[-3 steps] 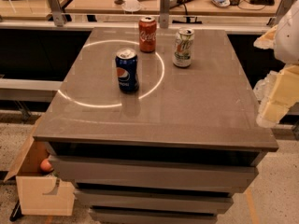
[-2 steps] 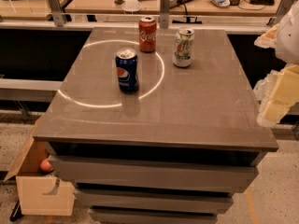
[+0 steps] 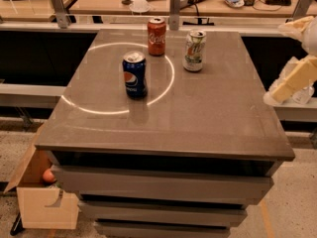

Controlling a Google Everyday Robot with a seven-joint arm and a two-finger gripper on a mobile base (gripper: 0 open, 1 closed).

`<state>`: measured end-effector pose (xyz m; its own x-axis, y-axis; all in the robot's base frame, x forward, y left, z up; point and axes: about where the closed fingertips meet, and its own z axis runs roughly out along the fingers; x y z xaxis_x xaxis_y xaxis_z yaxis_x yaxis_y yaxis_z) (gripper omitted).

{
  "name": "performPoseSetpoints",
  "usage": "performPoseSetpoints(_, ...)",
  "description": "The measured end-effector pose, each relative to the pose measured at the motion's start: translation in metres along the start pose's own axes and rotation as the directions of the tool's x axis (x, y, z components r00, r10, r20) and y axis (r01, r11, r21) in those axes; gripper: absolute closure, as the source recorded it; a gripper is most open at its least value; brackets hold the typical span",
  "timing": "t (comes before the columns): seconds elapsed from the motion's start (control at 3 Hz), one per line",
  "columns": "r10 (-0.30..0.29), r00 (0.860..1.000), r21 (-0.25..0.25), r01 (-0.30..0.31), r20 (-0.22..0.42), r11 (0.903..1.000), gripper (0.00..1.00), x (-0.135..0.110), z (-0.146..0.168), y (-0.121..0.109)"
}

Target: Knock 7up can over

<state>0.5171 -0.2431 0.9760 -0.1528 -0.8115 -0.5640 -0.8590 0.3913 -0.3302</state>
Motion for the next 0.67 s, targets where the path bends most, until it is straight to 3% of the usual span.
performPoseSetpoints(0.33, 0.043, 0.987, 0.026, -0.048, 0.152, 0.9985, 0.00, 0.0029, 0.0243, -0.0388)
performPoseSetpoints(0.67, 0.050, 0.986, 0.032, -0.055, 0.159, 0.9980, 0.00, 0.0026, 0.0262, -0.0398)
